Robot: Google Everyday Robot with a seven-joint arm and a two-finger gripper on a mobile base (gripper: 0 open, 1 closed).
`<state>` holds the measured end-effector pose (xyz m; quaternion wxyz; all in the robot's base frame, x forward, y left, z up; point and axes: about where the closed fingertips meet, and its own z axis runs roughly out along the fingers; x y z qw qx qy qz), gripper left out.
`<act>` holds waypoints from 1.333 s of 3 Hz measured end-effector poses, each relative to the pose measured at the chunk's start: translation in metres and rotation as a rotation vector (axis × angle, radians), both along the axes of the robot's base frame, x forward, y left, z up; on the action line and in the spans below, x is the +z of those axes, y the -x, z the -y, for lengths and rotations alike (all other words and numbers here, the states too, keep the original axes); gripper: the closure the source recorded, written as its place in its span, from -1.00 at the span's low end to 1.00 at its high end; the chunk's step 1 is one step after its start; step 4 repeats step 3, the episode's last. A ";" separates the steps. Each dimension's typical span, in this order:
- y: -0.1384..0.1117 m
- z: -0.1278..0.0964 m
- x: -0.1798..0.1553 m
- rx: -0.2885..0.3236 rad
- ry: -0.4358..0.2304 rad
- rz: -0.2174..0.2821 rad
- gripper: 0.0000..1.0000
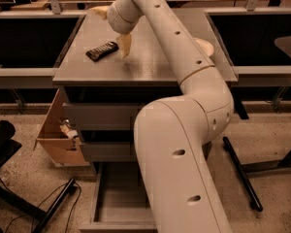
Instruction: Pick rxbar chocolate from bottom drawer and place on counter
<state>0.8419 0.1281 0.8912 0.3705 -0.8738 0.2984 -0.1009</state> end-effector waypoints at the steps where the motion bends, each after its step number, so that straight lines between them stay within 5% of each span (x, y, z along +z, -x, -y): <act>1: 0.015 0.025 0.029 -0.032 0.060 -0.009 -1.00; 2: 0.035 0.070 0.066 -0.158 0.129 -0.024 -1.00; 3: 0.063 0.122 0.101 -0.355 0.192 -0.044 -1.00; 4: 0.063 0.122 0.101 -0.355 0.192 -0.044 -1.00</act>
Offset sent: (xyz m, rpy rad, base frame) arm -0.1005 -0.1293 0.1031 -0.2216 0.0527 -0.3338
